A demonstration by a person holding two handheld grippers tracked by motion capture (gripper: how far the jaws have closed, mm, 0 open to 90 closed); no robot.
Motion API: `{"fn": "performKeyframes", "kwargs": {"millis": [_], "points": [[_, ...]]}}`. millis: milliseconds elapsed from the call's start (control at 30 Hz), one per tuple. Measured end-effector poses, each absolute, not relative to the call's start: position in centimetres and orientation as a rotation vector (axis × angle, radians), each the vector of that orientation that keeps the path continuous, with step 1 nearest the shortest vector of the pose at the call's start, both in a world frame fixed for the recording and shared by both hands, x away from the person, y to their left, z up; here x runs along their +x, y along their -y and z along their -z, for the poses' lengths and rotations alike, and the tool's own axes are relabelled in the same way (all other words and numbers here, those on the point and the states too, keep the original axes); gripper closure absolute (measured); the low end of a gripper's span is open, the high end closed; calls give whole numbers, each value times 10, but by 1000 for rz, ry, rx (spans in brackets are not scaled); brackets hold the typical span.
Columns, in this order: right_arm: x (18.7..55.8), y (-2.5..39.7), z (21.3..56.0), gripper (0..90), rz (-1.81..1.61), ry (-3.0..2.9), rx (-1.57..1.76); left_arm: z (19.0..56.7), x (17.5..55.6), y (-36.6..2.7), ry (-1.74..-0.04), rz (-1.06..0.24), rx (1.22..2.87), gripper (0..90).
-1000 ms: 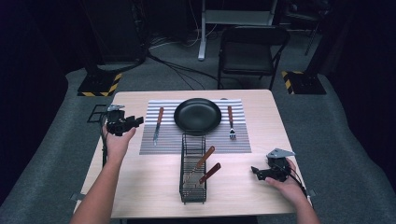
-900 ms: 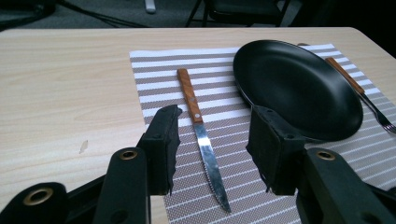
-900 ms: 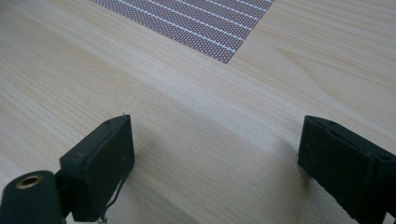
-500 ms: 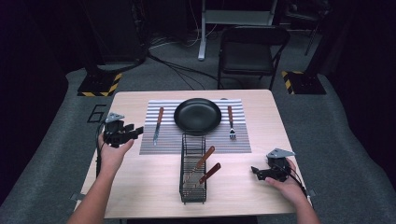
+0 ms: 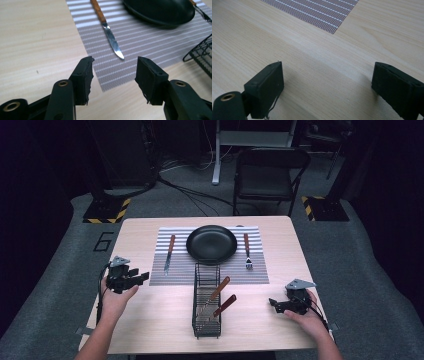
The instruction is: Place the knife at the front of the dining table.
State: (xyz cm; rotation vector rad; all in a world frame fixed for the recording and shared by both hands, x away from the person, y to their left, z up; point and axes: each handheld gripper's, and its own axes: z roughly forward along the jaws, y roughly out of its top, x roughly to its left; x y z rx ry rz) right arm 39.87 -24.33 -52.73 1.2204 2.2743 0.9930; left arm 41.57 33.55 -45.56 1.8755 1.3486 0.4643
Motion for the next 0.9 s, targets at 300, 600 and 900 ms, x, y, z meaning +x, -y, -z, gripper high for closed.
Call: {"fn": "performKeyframes", "kwargs": {"millis": [300,600,900], "points": [[399,243,527,98,-993,-2274,1220,485,405,-346,-1356,-396,1862,460],[399,243,527,99,-993,-2274,1221,505,406,-355,-1390,-395,1859,456],[399,243,527,99,-993,-2274,1220,512,407,-372,-1461,-439,1842,430]]}}
